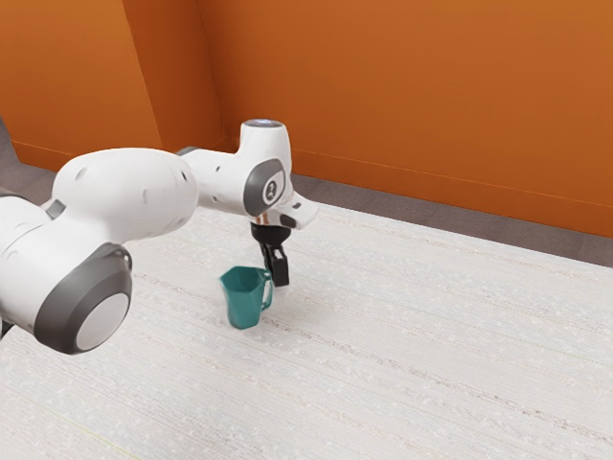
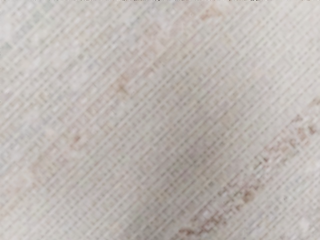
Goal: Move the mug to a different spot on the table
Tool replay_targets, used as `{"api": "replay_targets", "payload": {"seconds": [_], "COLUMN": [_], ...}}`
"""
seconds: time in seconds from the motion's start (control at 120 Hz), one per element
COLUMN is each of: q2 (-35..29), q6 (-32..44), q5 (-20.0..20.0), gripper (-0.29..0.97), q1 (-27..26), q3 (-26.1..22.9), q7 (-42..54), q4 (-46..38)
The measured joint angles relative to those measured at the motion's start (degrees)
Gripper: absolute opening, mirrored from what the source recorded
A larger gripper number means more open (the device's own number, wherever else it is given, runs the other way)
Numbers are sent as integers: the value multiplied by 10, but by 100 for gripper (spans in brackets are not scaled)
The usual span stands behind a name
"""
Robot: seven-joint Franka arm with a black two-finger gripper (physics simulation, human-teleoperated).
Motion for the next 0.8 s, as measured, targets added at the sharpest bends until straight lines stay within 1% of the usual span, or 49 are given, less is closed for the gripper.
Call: {"api": "replay_targets", "payload": {"seconds": [0.533,0.6,0.7,0.75,0.8], "q2": [-11,-53,-162,-199,-224], "q6": [2,1,-14,-42,-90], "q5": [1,12,47,61,69], "gripper": [68,68,68,68,68], "q1": [-4,-7,-17,-18,-18], "q3": [1,1,-1,-1,0], "q7": [-3,-3,-5,-13,-32], "q4": [1,0,-1,1,8]}}
